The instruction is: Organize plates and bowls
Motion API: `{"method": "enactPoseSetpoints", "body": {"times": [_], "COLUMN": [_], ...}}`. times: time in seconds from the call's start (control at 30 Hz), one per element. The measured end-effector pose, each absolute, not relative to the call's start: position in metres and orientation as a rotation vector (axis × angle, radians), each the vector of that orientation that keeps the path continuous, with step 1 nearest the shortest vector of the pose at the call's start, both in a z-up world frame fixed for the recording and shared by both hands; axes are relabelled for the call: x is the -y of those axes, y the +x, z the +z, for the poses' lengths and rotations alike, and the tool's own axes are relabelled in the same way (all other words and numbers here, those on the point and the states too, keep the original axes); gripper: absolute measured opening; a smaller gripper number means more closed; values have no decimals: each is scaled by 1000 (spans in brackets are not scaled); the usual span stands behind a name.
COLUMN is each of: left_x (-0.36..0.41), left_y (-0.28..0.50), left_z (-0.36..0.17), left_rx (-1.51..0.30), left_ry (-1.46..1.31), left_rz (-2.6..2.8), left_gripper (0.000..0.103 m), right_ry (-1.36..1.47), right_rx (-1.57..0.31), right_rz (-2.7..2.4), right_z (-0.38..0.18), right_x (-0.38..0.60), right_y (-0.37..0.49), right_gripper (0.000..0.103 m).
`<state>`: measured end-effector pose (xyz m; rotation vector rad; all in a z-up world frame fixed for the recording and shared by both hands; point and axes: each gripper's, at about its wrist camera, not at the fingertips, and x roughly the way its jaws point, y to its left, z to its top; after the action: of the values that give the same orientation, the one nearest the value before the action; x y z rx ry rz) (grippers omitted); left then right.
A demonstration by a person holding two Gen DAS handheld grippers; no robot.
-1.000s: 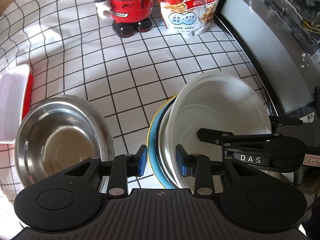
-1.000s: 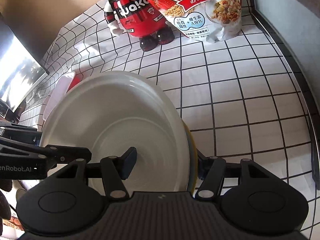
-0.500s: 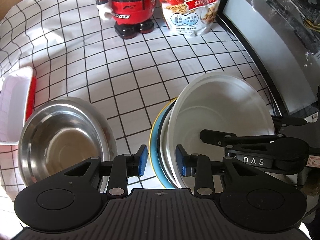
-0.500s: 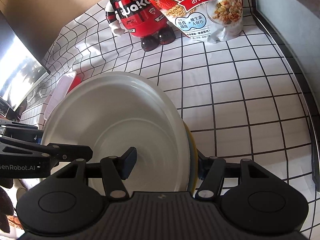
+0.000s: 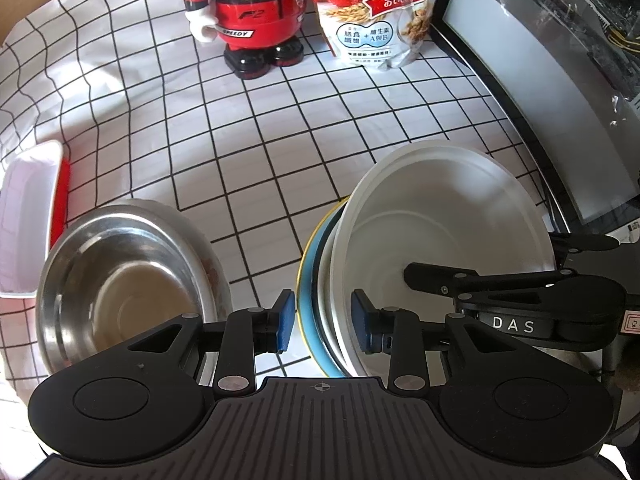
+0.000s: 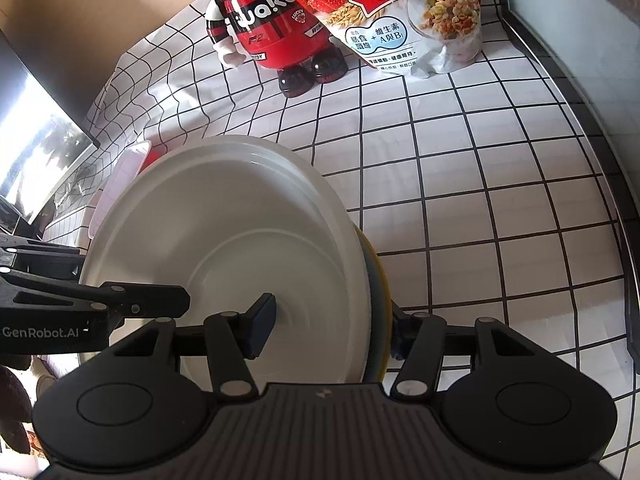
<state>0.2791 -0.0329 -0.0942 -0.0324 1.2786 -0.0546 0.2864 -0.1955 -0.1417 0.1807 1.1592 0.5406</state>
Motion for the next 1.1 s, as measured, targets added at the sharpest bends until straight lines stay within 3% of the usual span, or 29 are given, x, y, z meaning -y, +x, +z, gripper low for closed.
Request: {"method": "enactPoseSetpoints", "body": {"times": [0.57,0.6,0.73,0.9,1.1], "left_x": [22,22,28,36,37], "left_y": [295,295,294,291,290], "left_z": [-109,-110,-109,-106,-110], "left_rx": [-1347,-1351,-1353,-1340,-1330], "left_ry": [-124,-143,-123,-62,-42], "left_rz": [-82,-96,-108,-122,-125], "left_gripper": [35,41,45,46,45], "right_ry": [335,340,343,369,383], "right_rx": [-1255,-1264,-1275,-1274,-1268], "right_rz": [554,552,568,550,530], "right_z": [-153,-153,-151,-152,-154], "right_x": [209,209,212,217,213], "right_y": [288,287,282,281,282], "right_gripper": [52,52,51,49,53]}}
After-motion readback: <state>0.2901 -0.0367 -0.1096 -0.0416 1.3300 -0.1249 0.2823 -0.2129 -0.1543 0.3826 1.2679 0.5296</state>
